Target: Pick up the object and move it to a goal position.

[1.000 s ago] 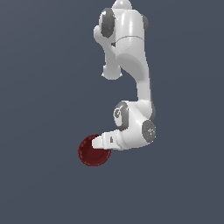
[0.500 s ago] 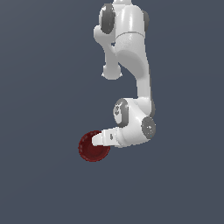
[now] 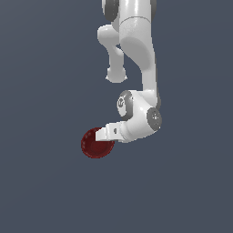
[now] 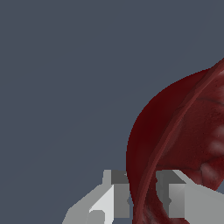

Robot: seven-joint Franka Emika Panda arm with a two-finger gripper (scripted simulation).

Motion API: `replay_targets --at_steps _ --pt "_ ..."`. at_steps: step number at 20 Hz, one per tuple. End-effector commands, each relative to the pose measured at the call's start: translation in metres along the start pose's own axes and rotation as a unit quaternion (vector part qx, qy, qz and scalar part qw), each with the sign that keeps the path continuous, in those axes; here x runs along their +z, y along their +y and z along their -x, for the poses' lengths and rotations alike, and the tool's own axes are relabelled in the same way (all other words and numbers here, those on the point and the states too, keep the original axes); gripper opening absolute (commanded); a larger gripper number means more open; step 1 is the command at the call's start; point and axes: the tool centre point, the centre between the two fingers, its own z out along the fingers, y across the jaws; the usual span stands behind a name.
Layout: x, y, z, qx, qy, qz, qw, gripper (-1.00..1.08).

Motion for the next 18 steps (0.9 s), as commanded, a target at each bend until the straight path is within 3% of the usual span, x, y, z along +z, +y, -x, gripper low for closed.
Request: replay_targets --at_steps 1,18 --pt "-0.008 0.003 0.015 0.0 0.001 0.0 1.0 -1.0" --pt "-0.063 0.023 0.135 0.0 0.001 0.0 1.0 -1.0"
